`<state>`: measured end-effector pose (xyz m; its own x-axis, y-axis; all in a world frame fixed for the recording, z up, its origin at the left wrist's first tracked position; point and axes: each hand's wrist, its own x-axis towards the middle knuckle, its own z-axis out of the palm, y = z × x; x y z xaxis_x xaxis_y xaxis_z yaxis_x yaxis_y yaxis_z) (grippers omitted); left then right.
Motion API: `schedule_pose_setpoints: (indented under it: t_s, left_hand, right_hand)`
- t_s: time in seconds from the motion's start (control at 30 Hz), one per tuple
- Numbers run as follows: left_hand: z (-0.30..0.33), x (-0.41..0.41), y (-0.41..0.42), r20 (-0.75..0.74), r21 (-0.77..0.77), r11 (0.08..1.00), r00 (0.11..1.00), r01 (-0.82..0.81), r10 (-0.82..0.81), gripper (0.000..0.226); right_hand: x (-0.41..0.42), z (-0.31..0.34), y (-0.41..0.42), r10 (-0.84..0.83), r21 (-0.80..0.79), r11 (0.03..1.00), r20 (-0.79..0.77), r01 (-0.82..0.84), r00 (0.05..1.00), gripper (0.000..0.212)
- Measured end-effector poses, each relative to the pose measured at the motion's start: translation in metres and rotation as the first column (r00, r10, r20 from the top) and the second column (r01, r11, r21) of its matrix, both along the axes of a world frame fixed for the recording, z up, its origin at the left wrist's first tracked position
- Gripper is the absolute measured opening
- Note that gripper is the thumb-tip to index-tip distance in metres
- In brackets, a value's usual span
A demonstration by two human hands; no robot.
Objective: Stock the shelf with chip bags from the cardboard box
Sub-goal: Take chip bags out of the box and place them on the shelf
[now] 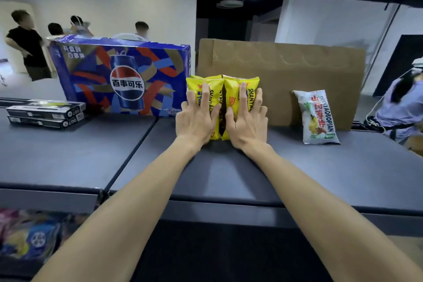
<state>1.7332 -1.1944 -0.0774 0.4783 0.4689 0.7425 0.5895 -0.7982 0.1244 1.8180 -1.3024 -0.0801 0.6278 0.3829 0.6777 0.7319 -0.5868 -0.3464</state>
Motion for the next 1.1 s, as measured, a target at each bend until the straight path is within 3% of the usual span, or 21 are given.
schedule_pose_setpoints:
  t_s: [0.17,0.27,0.5,0.8,0.93,1.1]
  left_hand:
    - [0.003,0.009,-0.004,0.031,0.024,0.996,0.995,0.091,-0.092,0.056]
    - [0.008,0.016,-0.008,0.067,0.049,0.994,0.992,0.100,-0.103,0.054]
    - [-0.004,0.012,-0.010,-0.004,-0.006,0.997,0.997,0.077,-0.078,0.066]
    - [-0.008,-0.004,-0.018,-0.046,-0.004,0.988,0.987,0.153,-0.153,0.087]
    - [-0.006,-0.013,-0.024,0.040,-0.114,0.969,0.976,0.218,-0.215,0.086]
    - [0.003,-0.008,-0.023,0.233,-0.432,0.843,0.943,0.319,-0.238,0.110]
  right_hand:
    - [0.007,-0.001,-0.001,0.081,0.124,0.990,-0.082,-0.070,0.993,0.070]
    - [0.009,0.003,-0.001,0.099,0.177,0.979,0.014,-0.100,0.995,0.066]
    - [0.011,-0.005,0.004,0.028,0.156,0.987,0.053,-0.036,0.998,0.065]
    - [0.002,0.001,-0.003,0.079,0.274,0.955,0.126,-0.111,0.989,0.051]
    - [0.002,0.001,-0.006,0.154,0.284,0.949,-0.042,-0.137,0.987,0.059]
    - [-0.002,0.008,-0.013,0.209,0.272,0.956,-0.373,-0.109,0.904,0.107]
